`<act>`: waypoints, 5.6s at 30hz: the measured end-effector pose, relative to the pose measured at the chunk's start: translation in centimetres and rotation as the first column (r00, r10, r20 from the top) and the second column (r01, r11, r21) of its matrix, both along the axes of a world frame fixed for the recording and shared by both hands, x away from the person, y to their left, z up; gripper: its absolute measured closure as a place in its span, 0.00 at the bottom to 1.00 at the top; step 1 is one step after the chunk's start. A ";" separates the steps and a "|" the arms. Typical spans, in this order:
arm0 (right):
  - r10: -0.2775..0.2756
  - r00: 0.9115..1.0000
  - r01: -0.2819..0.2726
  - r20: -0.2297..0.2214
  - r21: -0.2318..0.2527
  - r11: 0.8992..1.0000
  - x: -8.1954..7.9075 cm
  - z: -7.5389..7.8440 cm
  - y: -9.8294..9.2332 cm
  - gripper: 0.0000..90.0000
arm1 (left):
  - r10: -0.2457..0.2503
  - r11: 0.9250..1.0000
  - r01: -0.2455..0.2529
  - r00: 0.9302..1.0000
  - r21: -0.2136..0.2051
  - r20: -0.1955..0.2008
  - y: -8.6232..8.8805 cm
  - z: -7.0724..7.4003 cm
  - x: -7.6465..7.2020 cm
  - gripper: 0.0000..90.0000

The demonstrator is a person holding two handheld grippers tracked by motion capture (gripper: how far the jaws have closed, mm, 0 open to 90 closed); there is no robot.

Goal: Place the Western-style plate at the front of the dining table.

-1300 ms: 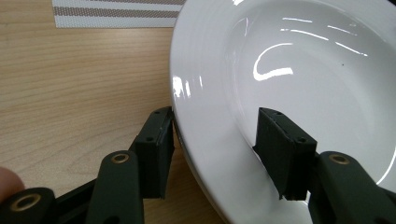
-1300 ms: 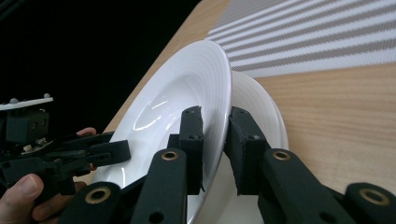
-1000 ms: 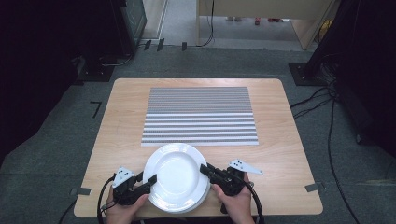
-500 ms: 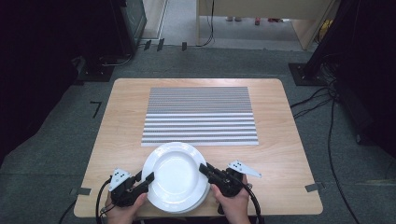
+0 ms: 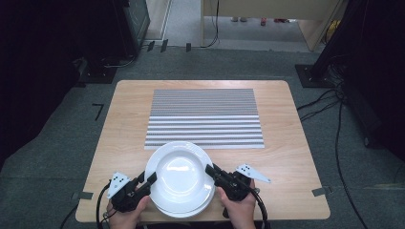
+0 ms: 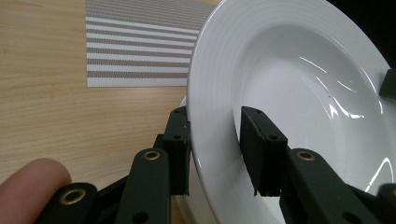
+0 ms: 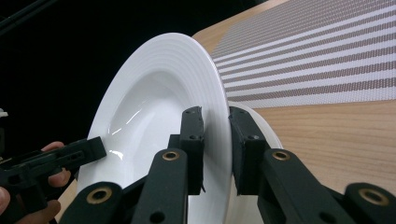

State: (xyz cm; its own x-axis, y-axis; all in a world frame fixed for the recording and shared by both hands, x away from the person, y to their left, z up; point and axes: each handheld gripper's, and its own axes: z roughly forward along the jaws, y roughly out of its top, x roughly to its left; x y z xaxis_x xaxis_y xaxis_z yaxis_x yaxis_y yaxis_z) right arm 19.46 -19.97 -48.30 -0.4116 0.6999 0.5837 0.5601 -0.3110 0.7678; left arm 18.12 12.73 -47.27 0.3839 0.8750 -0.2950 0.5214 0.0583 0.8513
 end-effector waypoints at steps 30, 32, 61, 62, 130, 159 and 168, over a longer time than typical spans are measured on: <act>-0.006 0.998 0.005 0.069 0.017 1.000 2.4 3.5 -1.8 0.87 | -0.050 0.997 0.053 0.997 -0.052 0.056 -1.0 3.4 3.4 0.75; 0.000 0.998 -0.001 0.060 0.018 1.000 2.9 3.8 -2.1 0.88 | -0.055 0.997 0.058 0.997 -0.054 0.057 -1.2 3.6 3.9 0.75; -0.039 0.996 0.038 0.077 0.013 0.999 8.1 5.4 -3.6 0.87 | -0.068 0.996 0.073 0.994 -0.054 0.090 -2.9 5.1 9.6 0.75; -0.036 0.996 0.035 0.079 0.012 0.999 8.5 5.4 -3.7 0.87 | -0.067 0.996 0.072 0.994 -0.056 0.091 -3.0 5.1 9.8 0.75; -0.074 0.997 0.073 0.001 -0.095 0.993 20.4 4.2 -4.9 0.83 | -0.020 0.998 0.016 0.999 -0.068 -0.050 -5.5 3.2 22.0 0.76; -0.113 0.993 0.111 -0.024 -0.085 0.990 23.1 2.8 -5.0 0.84 | -0.017 0.999 0.012 0.994 -0.041 -0.110 -6.2 1.7 25.1 0.74; -0.145 0.988 0.142 -0.044 -0.081 0.987 24.0 1.8 -5.1 0.84 | -0.019 0.999 0.015 0.988 -0.030 -0.153 -6.5 1.0 26.4 0.73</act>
